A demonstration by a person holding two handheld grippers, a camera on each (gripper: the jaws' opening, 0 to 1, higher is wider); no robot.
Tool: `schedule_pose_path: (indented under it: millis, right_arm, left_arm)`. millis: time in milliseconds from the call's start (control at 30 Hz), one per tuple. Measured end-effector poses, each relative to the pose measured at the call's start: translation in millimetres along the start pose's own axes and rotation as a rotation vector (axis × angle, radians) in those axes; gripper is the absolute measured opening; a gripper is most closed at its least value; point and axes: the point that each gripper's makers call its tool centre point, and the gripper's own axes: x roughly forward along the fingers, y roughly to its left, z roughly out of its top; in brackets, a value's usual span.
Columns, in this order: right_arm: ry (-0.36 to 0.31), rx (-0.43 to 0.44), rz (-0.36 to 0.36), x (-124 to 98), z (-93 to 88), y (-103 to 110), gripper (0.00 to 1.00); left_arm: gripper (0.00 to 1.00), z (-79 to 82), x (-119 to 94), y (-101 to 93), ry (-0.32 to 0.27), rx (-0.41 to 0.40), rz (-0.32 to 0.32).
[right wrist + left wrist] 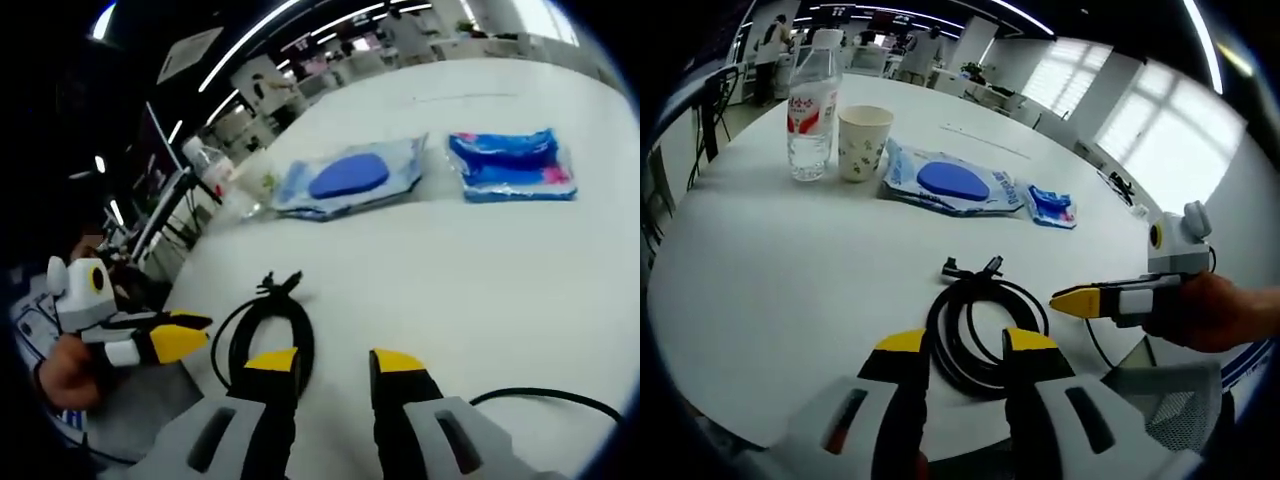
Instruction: Arrange the tabletop items into an orderly group along one side of the table until the central work area is clear of visible clutter.
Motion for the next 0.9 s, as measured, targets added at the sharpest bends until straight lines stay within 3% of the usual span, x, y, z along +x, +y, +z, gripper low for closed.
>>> schedule_pose_path:
  millis: [667, 900]
  right_arm:
    - [0.040, 0.030, 0.033, 23.5, -5.6, 0.5, 0.24]
    - [0.053, 0.019, 0.023, 27.6, -5.9, 6.8, 0.22]
  left_arm:
    - [0.27, -16.5, 16.1, -18.4, 0.076, 0.047, -0.038]
    - [0.26, -20.8, 24.7, -8.1, 0.093, 0.044, -0.040]
